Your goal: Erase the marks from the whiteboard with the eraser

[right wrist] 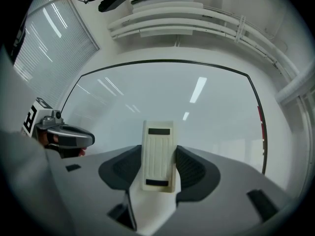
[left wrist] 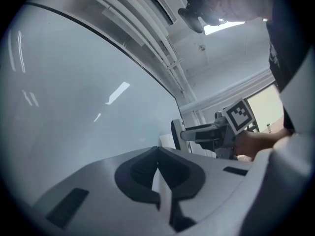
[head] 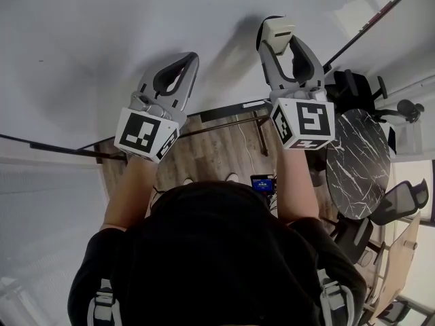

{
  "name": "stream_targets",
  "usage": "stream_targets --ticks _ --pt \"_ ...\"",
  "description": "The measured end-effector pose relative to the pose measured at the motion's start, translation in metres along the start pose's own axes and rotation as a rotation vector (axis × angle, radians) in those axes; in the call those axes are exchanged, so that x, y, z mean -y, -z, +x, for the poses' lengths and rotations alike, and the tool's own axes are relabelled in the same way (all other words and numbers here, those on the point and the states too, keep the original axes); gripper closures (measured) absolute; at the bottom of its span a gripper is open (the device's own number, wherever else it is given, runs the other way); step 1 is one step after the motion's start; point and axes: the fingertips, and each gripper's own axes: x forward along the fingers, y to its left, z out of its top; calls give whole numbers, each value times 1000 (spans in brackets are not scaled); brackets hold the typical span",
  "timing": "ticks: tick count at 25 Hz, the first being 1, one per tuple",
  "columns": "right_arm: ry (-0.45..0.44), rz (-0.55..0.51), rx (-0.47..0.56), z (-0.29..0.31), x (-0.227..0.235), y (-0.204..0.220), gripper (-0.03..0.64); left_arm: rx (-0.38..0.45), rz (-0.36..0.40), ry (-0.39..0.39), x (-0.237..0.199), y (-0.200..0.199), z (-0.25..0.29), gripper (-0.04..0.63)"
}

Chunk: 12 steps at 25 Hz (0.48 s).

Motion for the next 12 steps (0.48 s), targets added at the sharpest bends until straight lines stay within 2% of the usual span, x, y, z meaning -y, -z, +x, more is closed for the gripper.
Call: stream_targets --ticks 12 --pt "-56 -2 22 28 -55 -14 397 -30 -8 -20 -30 4 -27 591"
